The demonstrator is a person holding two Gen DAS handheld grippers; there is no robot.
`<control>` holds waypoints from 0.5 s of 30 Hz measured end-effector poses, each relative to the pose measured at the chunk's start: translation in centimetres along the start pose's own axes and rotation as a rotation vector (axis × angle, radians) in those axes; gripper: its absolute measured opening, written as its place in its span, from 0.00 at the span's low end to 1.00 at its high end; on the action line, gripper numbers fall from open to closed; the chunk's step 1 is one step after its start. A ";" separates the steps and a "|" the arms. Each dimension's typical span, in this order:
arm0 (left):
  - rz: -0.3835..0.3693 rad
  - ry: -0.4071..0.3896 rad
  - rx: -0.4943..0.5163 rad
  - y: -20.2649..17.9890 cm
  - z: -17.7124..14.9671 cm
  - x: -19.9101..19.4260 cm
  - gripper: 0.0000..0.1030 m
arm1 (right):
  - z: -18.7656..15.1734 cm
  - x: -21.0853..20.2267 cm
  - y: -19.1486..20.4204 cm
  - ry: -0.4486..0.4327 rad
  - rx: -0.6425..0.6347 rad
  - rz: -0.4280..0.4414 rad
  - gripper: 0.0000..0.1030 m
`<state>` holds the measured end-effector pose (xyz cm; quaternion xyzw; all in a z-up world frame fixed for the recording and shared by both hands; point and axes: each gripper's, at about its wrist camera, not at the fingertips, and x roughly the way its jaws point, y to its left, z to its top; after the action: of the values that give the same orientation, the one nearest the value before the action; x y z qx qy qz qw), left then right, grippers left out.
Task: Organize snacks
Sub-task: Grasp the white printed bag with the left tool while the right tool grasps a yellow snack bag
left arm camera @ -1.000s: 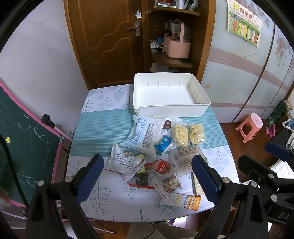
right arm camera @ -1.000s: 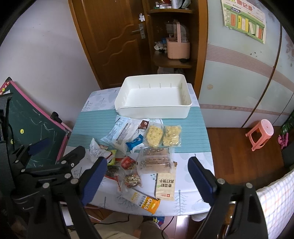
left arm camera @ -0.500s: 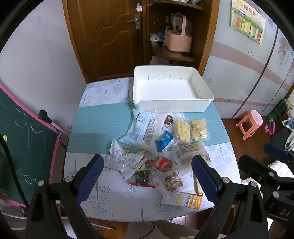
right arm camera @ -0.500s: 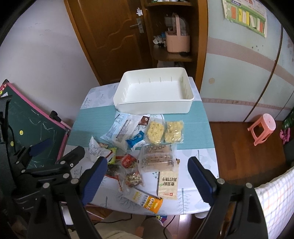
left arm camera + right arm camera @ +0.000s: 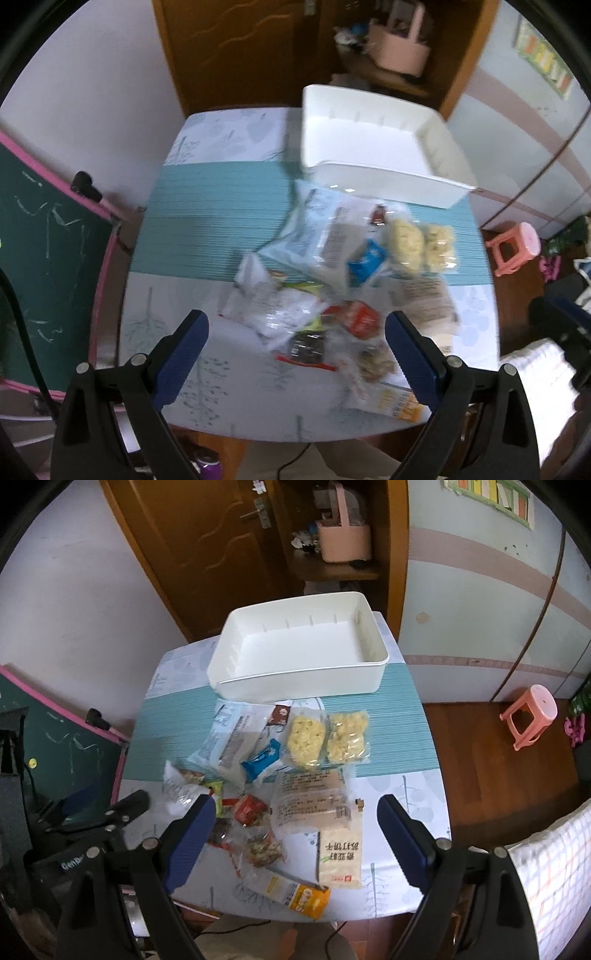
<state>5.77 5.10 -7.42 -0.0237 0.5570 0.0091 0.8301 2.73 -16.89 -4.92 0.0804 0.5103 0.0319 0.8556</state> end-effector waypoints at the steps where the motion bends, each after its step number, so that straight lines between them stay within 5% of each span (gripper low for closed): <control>1: 0.015 0.006 -0.001 0.4 0.2 0.5 0.93 | 0.1 0.4 -0.1 0.004 0.003 -0.006 0.87; 15: 0.043 0.123 -0.033 5.3 3.3 8.7 0.93 | 4.4 8.3 -2.1 0.078 0.055 -0.053 0.87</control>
<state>11.91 10.42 -14.36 -0.0257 0.6071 0.0345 0.7935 10.49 -18.31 -10.48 0.0891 0.5458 -0.0017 0.8332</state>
